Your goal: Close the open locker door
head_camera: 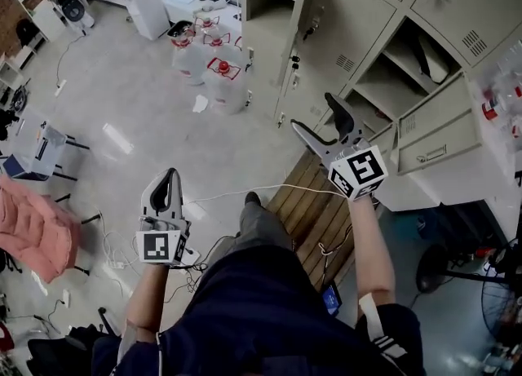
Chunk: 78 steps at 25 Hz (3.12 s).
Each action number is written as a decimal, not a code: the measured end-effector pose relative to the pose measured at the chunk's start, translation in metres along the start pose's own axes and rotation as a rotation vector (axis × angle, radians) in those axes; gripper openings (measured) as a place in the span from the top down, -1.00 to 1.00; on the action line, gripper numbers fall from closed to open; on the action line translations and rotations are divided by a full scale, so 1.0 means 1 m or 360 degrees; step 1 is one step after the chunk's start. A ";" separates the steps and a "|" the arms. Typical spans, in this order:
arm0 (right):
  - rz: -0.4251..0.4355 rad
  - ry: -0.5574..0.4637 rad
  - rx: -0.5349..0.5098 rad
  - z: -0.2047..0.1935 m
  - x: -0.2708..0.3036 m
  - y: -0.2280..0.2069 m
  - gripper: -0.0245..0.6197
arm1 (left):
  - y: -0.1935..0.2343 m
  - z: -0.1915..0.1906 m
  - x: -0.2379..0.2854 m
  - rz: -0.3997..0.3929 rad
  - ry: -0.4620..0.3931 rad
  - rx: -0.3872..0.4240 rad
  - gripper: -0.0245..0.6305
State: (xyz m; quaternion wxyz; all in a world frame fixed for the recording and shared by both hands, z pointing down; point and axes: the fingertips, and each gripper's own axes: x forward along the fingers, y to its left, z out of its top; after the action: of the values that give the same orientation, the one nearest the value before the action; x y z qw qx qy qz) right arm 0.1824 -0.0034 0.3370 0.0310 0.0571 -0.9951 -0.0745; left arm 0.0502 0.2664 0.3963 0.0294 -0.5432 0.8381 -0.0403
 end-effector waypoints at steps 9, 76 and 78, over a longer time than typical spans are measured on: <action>-0.0040 -0.0021 0.0027 -0.028 0.051 -0.050 -0.30 | 0.021 -0.044 0.050 -0.0031 0.0159 -0.0008 0.91; 0.0412 0.0084 0.0166 -0.129 0.231 -0.158 0.57 | 0.060 -0.066 0.308 -0.0257 0.0051 0.0050 0.91; 0.0396 0.0085 0.0156 -0.129 0.238 -0.155 0.57 | 0.063 -0.067 0.308 -0.0235 0.0055 0.0058 0.91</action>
State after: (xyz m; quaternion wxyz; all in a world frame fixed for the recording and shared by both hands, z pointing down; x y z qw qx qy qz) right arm -0.0272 -0.2026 0.4531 0.0636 -0.0633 -0.9958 -0.0198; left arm -0.1390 0.0137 0.4552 0.0216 -0.6022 0.7953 -0.0669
